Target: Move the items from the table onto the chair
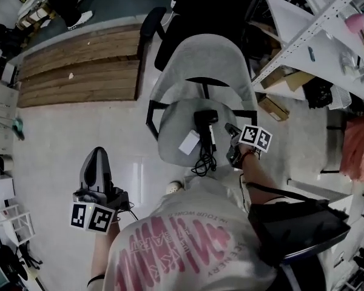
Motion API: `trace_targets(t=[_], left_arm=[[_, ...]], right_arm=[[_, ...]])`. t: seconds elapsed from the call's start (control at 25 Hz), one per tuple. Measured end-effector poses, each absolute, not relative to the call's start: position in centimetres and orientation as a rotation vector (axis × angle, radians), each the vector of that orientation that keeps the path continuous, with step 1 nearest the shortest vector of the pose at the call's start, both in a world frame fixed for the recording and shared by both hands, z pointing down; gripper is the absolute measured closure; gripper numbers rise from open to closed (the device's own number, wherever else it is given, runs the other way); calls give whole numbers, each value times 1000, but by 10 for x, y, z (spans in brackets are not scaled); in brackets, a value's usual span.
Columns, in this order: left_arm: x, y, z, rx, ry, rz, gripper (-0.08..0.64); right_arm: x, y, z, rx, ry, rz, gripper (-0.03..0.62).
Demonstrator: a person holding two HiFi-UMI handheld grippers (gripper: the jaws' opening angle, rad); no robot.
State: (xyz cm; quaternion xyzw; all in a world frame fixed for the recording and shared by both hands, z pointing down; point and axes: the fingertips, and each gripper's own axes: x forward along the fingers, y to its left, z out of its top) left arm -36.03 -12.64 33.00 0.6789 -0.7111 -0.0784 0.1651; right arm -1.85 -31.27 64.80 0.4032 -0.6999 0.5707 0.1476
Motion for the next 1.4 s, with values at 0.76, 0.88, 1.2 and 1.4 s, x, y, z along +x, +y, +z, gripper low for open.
trace_targets(t=[0.76, 0.88, 1.2, 1.4], left_arm=[[-279, -147, 254, 2552, -1538, -277, 549], [-275, -139, 249, 2559, -1533, -271, 549], [-263, -110, 243, 2537, -1597, -272, 549], [-241, -70, 236, 2506, -1646, -265, 549]], right_arm=[[53, -182, 249, 1648, -3093, 921, 577], [73, -164, 245, 1757, -2993, 811, 577], [110, -139, 229, 1810, -2947, 665, 578], [116, -114, 225, 1654, -3037, 707, 579]])
